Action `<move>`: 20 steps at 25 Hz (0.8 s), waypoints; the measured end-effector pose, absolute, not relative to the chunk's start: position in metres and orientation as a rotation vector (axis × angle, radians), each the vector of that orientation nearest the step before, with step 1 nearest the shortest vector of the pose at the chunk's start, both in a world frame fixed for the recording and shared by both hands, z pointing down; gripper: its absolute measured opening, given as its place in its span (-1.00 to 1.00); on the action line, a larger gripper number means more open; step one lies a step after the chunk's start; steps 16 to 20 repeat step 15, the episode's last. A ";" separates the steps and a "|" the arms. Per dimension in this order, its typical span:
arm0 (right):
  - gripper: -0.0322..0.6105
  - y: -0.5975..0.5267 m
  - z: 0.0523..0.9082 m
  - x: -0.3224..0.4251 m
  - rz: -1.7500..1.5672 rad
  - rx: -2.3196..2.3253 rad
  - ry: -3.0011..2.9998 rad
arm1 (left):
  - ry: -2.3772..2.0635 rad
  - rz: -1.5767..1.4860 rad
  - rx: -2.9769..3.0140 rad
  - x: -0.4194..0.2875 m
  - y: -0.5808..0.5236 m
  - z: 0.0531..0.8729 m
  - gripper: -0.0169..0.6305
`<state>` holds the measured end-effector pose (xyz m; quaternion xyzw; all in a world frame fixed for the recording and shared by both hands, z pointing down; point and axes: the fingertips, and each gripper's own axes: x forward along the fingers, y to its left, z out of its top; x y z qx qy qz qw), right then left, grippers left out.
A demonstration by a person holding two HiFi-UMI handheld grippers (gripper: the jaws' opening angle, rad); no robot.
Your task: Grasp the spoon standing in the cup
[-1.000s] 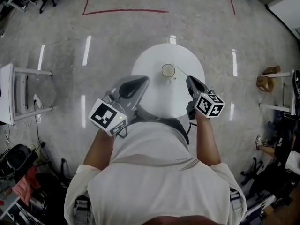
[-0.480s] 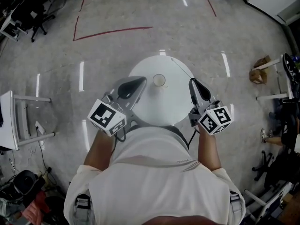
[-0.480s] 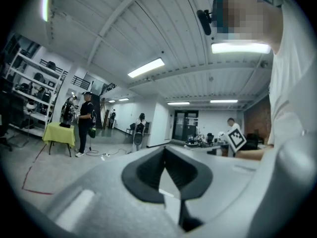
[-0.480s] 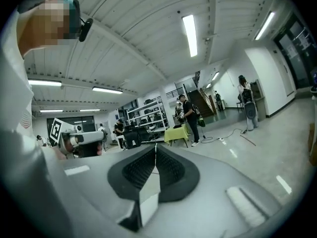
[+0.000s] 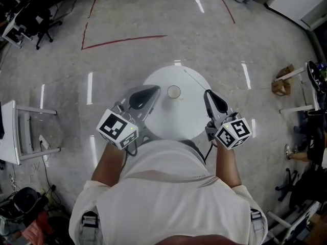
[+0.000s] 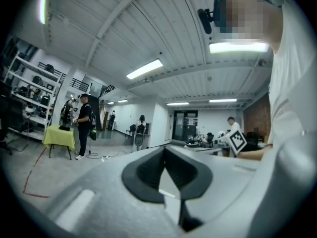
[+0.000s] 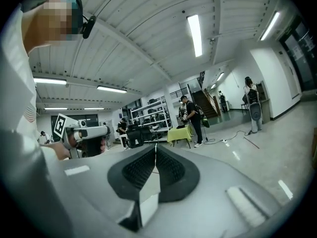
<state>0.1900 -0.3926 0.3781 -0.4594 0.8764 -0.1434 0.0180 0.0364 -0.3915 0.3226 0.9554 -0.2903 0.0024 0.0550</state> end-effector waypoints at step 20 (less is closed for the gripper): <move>-0.86 -0.402 0.385 0.182 -0.478 -1.403 2.752 | -0.905 0.007 2.893 0.030 -0.395 0.323 -0.94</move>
